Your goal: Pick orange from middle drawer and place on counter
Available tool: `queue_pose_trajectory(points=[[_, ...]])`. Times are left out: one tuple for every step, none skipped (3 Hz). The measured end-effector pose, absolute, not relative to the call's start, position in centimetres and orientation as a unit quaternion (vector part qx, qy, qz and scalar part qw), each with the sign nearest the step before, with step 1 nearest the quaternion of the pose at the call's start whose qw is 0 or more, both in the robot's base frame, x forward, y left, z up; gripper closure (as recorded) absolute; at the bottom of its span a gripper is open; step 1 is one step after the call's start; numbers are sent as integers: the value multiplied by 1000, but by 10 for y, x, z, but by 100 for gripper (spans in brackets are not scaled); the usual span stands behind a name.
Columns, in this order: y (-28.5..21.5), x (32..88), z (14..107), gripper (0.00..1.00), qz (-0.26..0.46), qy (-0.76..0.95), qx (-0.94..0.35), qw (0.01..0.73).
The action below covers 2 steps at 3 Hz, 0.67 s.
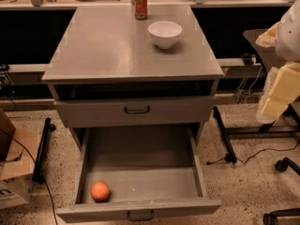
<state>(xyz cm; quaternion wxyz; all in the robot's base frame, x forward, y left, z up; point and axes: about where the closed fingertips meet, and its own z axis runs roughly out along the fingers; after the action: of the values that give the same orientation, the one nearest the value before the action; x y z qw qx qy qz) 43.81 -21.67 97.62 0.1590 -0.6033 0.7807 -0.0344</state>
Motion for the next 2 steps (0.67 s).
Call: queue_pose_trajectory(points=[[-217,438,976,0,-34,781,-603,159],[-202,441,964,0,0,782,-595,184]])
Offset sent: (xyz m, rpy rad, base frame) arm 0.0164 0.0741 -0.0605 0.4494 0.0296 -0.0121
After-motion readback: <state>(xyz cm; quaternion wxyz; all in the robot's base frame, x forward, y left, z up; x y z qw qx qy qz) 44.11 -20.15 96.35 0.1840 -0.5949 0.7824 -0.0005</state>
